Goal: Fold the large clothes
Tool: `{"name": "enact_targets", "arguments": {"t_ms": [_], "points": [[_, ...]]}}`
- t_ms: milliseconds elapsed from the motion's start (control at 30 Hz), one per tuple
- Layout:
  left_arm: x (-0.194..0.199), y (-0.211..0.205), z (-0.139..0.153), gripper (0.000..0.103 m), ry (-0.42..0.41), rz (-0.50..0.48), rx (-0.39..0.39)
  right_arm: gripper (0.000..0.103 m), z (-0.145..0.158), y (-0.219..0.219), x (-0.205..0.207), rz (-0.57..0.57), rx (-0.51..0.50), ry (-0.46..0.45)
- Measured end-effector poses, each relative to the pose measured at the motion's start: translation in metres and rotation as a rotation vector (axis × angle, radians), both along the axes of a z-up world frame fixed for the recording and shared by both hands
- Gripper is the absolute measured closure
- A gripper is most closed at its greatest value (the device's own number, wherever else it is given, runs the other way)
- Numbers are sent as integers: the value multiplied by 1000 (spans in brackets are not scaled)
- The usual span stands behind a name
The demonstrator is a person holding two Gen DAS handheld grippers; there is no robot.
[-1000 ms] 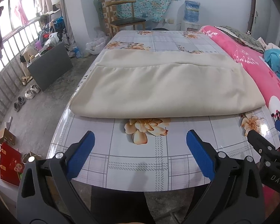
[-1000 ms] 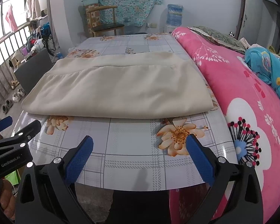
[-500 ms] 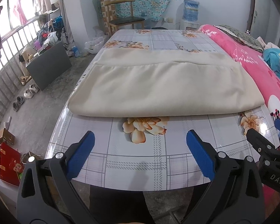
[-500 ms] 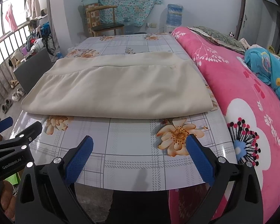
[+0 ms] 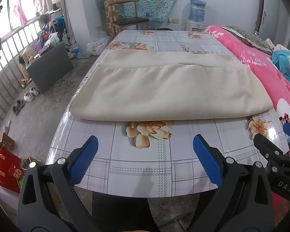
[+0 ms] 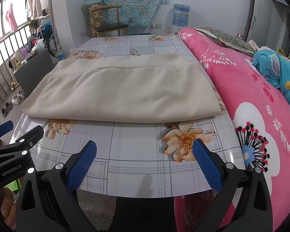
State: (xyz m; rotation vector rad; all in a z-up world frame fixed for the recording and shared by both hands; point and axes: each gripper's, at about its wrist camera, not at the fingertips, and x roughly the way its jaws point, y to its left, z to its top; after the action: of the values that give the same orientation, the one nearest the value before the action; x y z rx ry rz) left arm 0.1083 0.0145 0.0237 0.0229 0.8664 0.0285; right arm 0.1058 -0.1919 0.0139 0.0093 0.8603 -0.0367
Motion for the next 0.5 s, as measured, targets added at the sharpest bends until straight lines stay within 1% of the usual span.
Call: {"name": "enact_targets", "arguments": {"t_ms": [500], "points": [[0,-4,-1,8,1,-4,-3,6,0,-1,0,1,-3,1]]}}
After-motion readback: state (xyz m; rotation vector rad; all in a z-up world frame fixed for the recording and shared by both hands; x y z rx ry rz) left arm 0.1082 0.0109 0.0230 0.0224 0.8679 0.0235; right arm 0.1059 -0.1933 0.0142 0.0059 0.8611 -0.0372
